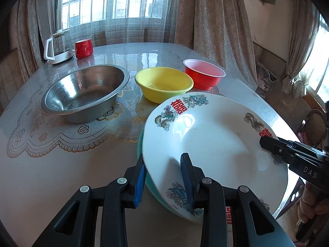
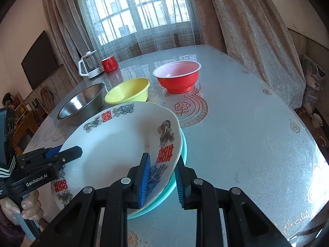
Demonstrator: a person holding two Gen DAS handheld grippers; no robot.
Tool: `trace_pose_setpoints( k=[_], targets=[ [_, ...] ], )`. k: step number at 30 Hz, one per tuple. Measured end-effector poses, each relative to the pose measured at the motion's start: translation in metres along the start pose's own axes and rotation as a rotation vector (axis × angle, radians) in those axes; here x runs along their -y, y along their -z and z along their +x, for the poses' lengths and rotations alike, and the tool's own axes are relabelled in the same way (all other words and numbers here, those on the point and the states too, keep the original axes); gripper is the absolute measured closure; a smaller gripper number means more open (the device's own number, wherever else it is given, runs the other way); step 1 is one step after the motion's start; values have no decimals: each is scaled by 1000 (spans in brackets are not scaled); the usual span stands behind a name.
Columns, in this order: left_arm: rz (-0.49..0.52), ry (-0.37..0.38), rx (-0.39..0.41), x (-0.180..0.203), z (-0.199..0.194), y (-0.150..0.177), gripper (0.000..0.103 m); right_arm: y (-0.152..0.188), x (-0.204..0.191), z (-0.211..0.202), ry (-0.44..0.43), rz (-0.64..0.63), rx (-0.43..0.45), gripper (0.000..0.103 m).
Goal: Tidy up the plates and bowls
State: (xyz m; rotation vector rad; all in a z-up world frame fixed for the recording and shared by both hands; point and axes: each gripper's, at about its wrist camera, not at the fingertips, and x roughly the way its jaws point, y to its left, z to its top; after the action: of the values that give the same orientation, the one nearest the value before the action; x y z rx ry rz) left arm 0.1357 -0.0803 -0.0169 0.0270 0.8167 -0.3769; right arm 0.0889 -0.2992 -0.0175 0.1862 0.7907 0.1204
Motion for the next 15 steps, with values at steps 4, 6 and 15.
trace_pose_setpoints(
  k=[4,6,15],
  targets=[
    [-3,-10,6,0,1,-1,70,-1,-1,3,21,-9,8,80],
    [-2,-24,17,1,2,0,70,0,-2,4,29,-9,16,79],
    [-19,-15,32,-2,-2,4,69,3,1,6,12,16,23,79]
  ],
)
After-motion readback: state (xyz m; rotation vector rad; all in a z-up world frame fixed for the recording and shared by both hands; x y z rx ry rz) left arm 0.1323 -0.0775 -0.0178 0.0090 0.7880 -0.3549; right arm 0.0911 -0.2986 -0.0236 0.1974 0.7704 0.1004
